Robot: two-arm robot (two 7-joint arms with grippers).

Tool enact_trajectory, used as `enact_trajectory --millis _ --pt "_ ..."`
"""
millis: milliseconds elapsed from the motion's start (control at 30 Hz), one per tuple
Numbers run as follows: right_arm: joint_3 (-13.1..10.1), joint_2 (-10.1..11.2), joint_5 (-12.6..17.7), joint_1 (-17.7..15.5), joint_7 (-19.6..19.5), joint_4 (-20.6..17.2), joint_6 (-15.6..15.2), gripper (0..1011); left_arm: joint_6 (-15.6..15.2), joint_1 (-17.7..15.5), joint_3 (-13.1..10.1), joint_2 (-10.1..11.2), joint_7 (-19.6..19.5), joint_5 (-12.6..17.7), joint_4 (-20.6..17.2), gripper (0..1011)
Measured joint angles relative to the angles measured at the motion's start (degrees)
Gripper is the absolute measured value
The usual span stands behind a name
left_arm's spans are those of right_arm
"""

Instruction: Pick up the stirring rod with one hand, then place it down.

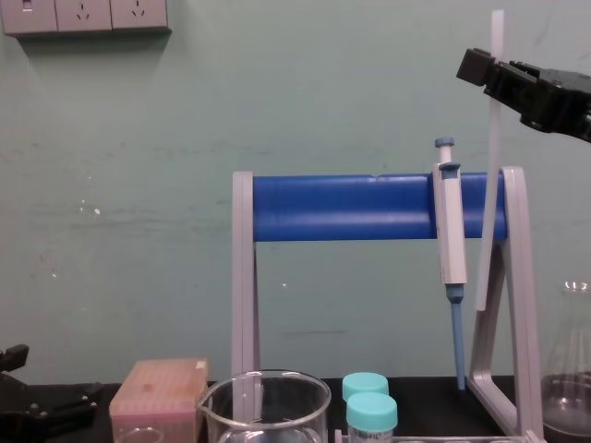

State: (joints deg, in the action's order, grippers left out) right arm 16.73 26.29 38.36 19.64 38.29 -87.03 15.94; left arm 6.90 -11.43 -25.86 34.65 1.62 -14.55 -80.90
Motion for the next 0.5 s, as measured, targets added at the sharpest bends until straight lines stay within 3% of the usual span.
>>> enact_trajectory --millis 500 --pt "-0.16 0.22 0.06 -0.31 0.04 -0.42 -0.06 66 0.0 0.0 0.0 0.0 0.0 0.0 0.0 1000"
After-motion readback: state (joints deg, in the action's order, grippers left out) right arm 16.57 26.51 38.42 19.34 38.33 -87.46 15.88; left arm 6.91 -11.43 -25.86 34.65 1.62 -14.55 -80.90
